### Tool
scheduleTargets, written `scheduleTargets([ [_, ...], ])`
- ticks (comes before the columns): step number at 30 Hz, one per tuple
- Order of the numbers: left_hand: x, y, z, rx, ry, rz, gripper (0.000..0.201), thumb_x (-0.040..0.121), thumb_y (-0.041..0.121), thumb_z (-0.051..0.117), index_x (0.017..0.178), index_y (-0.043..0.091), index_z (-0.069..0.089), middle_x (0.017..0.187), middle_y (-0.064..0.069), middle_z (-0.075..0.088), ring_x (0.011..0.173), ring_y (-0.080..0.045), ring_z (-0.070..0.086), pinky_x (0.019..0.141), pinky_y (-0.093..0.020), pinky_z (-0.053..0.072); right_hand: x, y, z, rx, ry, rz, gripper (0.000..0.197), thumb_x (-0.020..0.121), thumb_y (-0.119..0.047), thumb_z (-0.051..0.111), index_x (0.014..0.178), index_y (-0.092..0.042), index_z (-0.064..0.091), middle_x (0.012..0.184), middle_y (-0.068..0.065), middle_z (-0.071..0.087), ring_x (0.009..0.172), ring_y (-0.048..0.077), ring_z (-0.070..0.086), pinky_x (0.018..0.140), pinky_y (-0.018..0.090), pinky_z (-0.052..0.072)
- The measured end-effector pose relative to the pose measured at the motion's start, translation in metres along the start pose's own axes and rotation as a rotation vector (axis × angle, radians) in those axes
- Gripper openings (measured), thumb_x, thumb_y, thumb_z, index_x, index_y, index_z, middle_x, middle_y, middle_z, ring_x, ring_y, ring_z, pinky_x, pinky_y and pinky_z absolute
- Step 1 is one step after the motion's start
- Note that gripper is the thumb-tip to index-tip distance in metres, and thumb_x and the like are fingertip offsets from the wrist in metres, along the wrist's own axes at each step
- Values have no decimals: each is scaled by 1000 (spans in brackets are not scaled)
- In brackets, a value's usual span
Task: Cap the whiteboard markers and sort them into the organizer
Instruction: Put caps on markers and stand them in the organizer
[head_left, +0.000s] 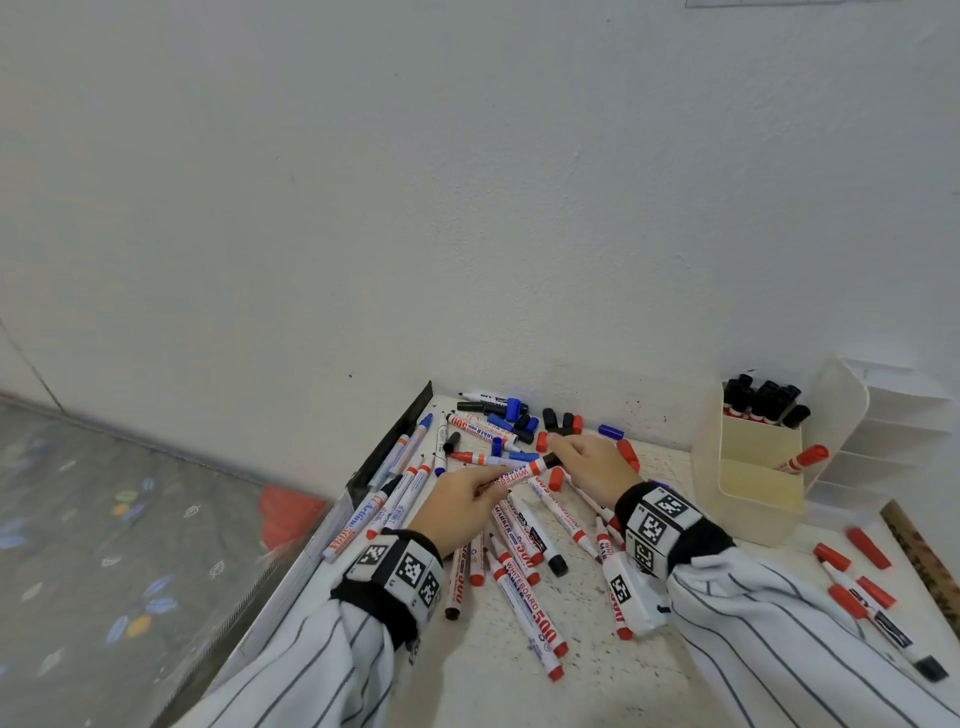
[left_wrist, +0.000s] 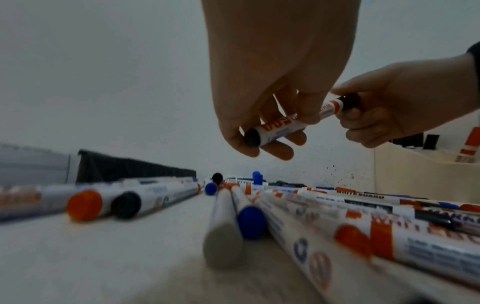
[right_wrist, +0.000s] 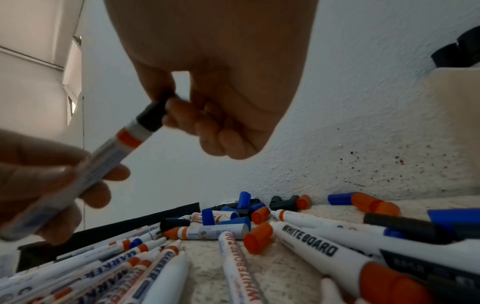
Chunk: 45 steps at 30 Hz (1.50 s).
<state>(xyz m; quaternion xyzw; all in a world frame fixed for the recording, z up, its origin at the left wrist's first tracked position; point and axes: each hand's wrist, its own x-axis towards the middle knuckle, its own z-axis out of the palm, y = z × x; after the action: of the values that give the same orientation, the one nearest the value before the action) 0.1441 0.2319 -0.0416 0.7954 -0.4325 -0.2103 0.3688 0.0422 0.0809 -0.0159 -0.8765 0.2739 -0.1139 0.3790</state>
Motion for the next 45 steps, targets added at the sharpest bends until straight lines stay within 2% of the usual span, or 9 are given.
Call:
scheduleTargets([
  [5,-3,12,-21,-273,-280,-109,19,98,30,40,97,22,57,72,4,48,46,-4,40,45,-16,35,-3,-19,1,3,48,7,49,99,-37,33,55,-16,36,51,-2,28,48,11,27,50,23,24],
  [16,-11,15,-34,-363,-280,-183,30,101,19,31,83,11,54,65,1,47,46,-8,39,45,-20,34,-1,-43,24,55,63,-6,52,98,-28,33,49,-15,33,48,0,27,44,12,25,48,26,22],
  [21,-21,18,-26,-161,-171,-158,44,98,47,28,67,18,39,54,6,35,36,-5,27,38,-17,25,-8,-47,41,90,31,-73,49,98,-27,33,51,-16,35,50,-1,29,46,10,27,48,25,23],
  [27,-31,8,-22,-679,-395,-377,49,94,56,28,59,22,33,45,9,25,32,-4,16,32,-10,13,-22,-39,45,168,-25,-252,44,98,-17,35,55,-20,34,53,-3,28,49,9,27,49,22,24],
  [32,-27,4,-23,-669,-450,-313,48,94,52,26,61,19,35,43,10,27,32,-4,20,32,-12,18,-21,-34,42,135,-60,-352,41,99,-21,34,59,-25,38,55,-6,33,52,7,32,53,19,28],
  [35,-22,0,-22,-467,-389,-216,46,94,50,27,72,16,48,52,9,46,46,-6,41,49,-17,37,-14,-31,38,-3,-123,-336,38,99,-27,36,62,-25,40,58,-6,37,54,7,35,53,16,29],
  [38,-17,-13,-22,-124,-244,-199,56,97,50,21,106,12,61,102,-2,64,93,-15,59,88,-26,41,-7,-25,34,-77,-139,-277,35,98,-33,37,66,-23,45,60,-5,41,54,9,37,53,18,31],
  [42,-15,-55,-29,138,145,-301,25,99,25,39,107,14,61,109,-1,61,101,-17,57,92,-26,43,-2,-14,20,26,51,-165,26,96,-30,43,81,-13,55,65,-4,47,55,8,39,53,17,32],
  [45,-20,-68,-29,211,93,-379,23,94,18,45,113,15,60,119,-2,59,99,-13,55,88,-20,42,-1,-9,6,35,193,-135,20,95,-28,47,88,-12,56,68,-5,50,56,6,41,52,15,31],
])
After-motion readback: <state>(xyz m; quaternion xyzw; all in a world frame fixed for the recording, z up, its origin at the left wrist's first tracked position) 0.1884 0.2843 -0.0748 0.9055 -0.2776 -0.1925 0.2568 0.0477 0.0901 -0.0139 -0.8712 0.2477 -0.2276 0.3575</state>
